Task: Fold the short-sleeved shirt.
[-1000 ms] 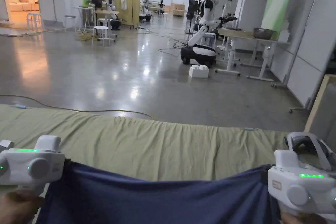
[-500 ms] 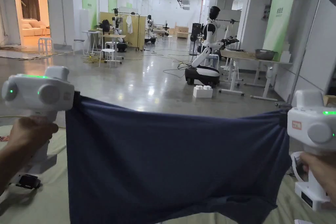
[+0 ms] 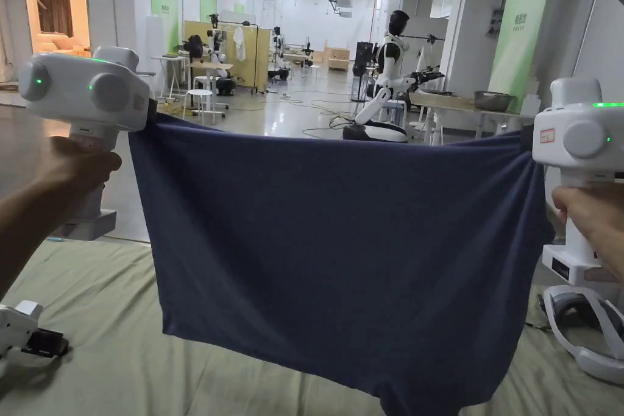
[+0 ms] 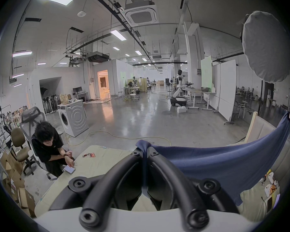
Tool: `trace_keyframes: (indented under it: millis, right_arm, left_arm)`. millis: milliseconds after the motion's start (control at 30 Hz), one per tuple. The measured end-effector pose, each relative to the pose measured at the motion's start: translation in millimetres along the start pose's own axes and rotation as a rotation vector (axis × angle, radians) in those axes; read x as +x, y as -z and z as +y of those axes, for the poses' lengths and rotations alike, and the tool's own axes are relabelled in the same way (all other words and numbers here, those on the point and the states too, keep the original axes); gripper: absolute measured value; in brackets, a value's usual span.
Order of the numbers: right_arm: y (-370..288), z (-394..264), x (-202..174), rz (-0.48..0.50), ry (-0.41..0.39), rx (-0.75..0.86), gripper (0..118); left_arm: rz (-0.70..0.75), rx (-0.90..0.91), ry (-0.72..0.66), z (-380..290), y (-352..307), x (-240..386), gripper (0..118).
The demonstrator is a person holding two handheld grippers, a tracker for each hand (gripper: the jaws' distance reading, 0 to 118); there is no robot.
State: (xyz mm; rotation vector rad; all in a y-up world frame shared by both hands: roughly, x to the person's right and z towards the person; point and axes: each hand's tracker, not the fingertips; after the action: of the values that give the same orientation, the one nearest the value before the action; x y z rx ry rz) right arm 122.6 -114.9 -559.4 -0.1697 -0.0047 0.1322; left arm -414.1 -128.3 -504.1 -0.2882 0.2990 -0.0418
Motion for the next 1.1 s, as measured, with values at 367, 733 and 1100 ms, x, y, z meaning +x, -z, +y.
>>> trace_keyframes:
  millis: [367, 733, 1100]
  right_arm:
    - [-32, -97, 0, 0.062, -0.035, -0.06, 4]
    - [-126, -187, 9, 0.075, -0.038, -0.117, 4]
    - [-254, -275, 18, 0.103, -0.092, -0.207, 4]
  left_arm:
    - [-0.025, -0.056, 0.017, -90, -13, -10, 5]
    - [-0.078, -0.086, -0.051, -199, -94, -29, 5]
    - [-0.095, -0.131, -0.038, -303, -216, -55, 5]
